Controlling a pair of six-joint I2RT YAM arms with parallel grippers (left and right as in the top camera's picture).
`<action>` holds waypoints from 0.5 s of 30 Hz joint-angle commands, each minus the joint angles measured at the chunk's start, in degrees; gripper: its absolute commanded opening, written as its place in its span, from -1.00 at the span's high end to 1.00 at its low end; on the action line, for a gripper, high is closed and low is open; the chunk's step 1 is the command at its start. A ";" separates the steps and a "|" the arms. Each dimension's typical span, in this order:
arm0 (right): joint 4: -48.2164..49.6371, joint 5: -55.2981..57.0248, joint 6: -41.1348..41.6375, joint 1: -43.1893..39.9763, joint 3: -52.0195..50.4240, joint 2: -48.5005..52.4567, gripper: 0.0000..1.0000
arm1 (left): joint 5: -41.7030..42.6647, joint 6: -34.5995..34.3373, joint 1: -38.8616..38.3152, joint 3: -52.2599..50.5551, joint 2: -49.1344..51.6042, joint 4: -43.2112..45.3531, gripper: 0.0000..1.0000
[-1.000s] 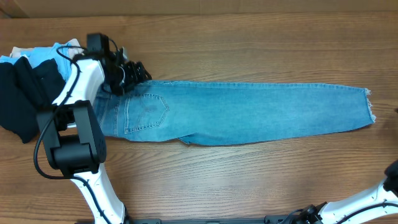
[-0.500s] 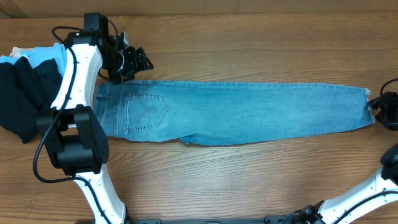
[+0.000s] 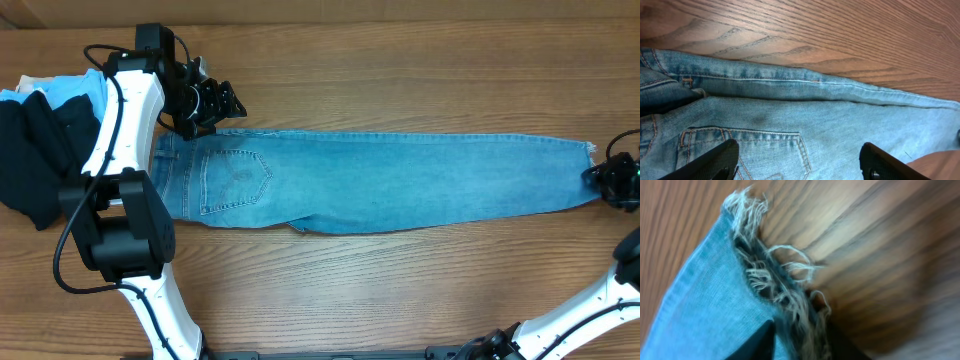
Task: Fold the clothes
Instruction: 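Lift the leg hems with the right gripper and carry them left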
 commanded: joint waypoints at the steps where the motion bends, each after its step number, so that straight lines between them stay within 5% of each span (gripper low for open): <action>1: -0.04 -6.97 -2.34 0.70 -0.04 1.66 0.60 | -0.37 1.31 -0.63 0.94 -0.59 -0.13 -0.60; 4: 0.00 -6.91 -2.69 0.74 0.15 1.64 0.92 | -0.39 1.33 -0.63 0.94 -0.59 -0.13 -0.54; 15: -5.51 -0.61 4.31 -3.69 12.76 -3.28 0.92 | -9.79 1.31 -0.50 4.72 -0.59 -6.71 -0.35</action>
